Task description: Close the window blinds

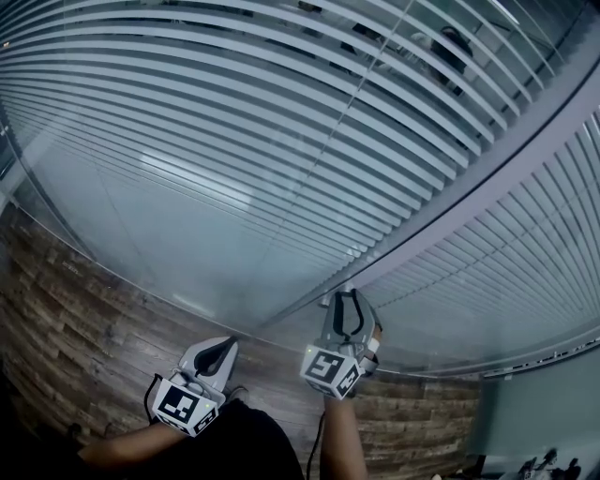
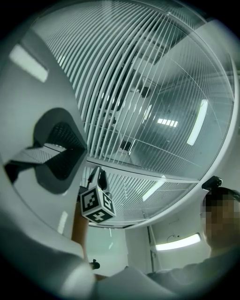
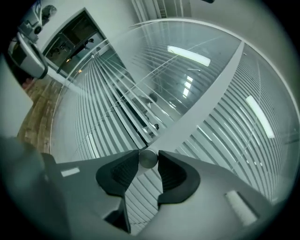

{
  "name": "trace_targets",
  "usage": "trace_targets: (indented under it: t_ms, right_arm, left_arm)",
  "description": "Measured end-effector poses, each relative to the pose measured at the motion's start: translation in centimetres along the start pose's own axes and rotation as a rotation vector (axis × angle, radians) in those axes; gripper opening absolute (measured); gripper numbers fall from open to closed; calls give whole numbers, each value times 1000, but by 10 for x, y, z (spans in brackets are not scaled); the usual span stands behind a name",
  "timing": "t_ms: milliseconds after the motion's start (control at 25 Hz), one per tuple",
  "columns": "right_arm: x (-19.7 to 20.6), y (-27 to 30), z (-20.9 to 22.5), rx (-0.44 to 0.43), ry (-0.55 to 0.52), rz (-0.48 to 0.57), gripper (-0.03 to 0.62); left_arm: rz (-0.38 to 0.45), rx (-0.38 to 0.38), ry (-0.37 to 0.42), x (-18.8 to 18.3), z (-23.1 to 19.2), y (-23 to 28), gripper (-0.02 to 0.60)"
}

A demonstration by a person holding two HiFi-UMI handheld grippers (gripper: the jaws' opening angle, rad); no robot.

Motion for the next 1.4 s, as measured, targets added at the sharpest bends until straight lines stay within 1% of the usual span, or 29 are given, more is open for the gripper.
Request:
trace_targets:
  t_ms: [80, 120, 160, 280, 360, 440, 520, 680, 840, 1000, 1240, 1400]
  right_arm:
    - [-2, -4, -1, -10, 95, 6, 135]
    - [-2, -7, 0, -22, 175, 13, 138]
    - [-1, -9, 2, -37, 279, 22, 147]
    - [10, -8, 15, -82, 683, 47, 164]
    - [19, -4, 19, -106, 916, 54, 166]
    - [24, -2, 16, -127, 1063, 60, 167]
    - [22, -2, 11, -137, 1139, 70, 169]
    - [19, 0, 7, -143, 1219, 77, 164]
    - [20, 2, 13, -118, 1231, 77, 149]
    - [21, 3, 13, -110, 1237, 68, 127]
    - [21, 4, 14, -121, 1187, 69, 126]
    - [20, 1, 12, -113, 1065, 59, 126]
  left_arm:
    - [3, -3, 2, -1, 0, -5, 0]
    - [5, -5, 2, -1, -1, -8, 0]
    - [8, -7, -1, -1, -1, -10, 0]
    - [12, -12, -10, -3, -2, -5, 0]
    - [13, -14, -12, -6, -3, -1, 0]
    - [14, -12, -18, -4, -3, 1, 0]
    - [15, -9, -23, -2, -4, 0, 0]
    - [19, -10, -26, -1, -5, -4, 0]
    - [21, -12, -35, -3, -5, -4, 0]
    - [21, -14, -35, -4, -7, -4, 0]
    - [12, -10, -54, -1, -7, -4, 0]
    - [6, 2, -59, 1, -6, -7, 0]
Point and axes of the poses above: the fingertips, and each gripper's own axes: y forward along the fingers, z to its right, x out of its underside, the point moved 5 cm from there along -y, backward along the fingers, and after that the axes turned 4 degrees about -y, right-handed, at the moved point
